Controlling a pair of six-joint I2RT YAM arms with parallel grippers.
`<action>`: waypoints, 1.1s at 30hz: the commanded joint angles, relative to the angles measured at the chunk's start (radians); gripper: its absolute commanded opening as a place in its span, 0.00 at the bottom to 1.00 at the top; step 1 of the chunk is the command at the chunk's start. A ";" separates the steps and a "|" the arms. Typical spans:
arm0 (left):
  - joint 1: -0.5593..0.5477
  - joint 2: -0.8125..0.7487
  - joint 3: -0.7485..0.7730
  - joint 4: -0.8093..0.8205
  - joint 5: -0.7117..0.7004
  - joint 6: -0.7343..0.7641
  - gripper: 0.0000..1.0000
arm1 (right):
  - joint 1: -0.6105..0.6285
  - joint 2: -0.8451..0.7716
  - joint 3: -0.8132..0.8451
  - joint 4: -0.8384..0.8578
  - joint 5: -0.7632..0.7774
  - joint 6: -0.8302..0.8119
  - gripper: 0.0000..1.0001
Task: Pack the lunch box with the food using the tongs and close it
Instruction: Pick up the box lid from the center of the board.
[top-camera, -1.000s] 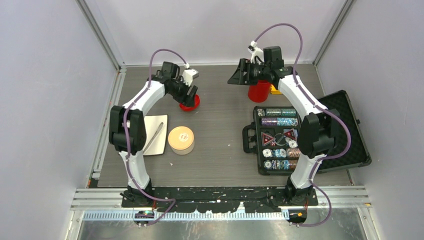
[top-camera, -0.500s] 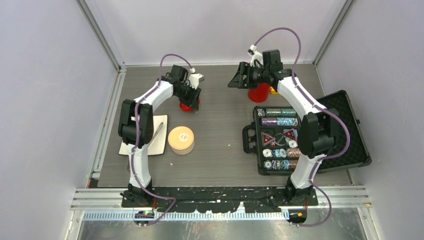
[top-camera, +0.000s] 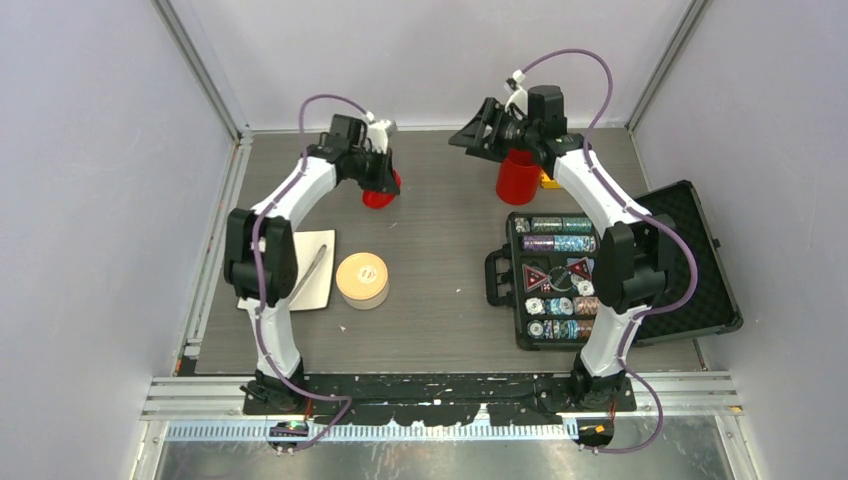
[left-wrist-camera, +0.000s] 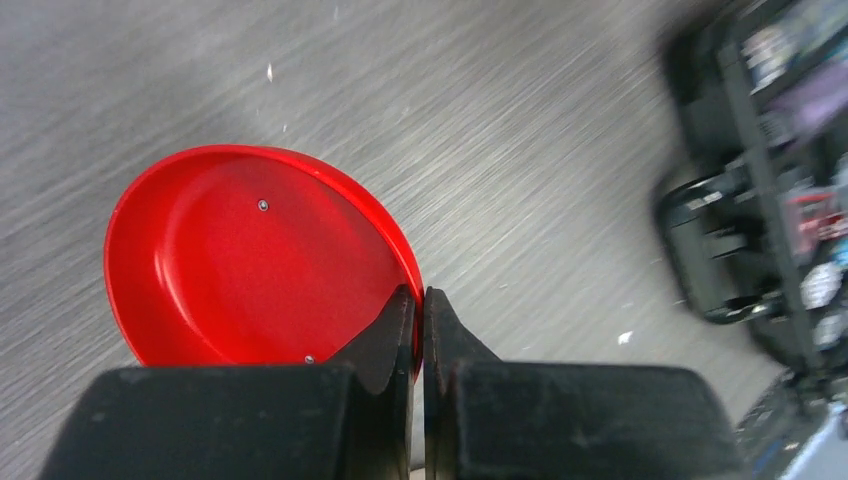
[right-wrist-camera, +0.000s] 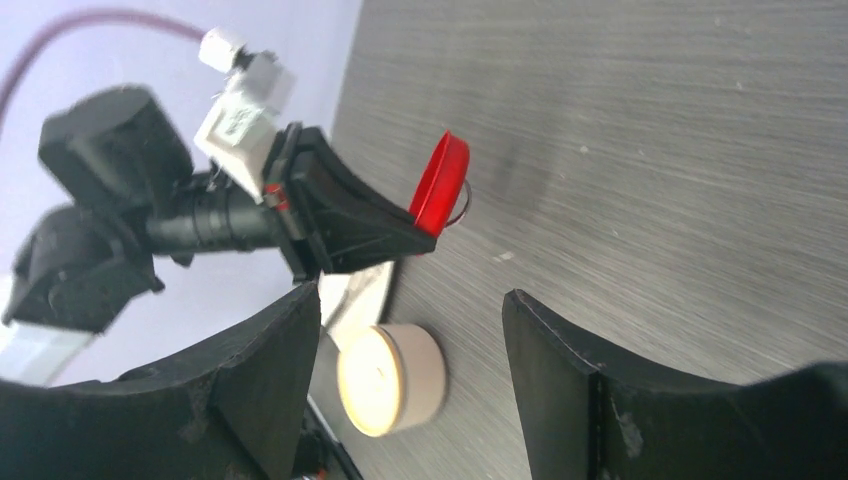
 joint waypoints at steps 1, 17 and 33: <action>0.052 -0.206 -0.031 0.260 0.112 -0.257 0.00 | 0.002 0.018 0.094 0.194 -0.003 0.239 0.71; 0.169 -0.403 -0.125 0.788 0.244 -0.843 0.00 | 0.084 -0.003 0.070 0.467 0.080 0.658 0.72; 0.160 -0.548 -0.228 0.930 0.244 -1.027 0.00 | 0.257 0.053 0.210 0.486 0.182 0.728 0.63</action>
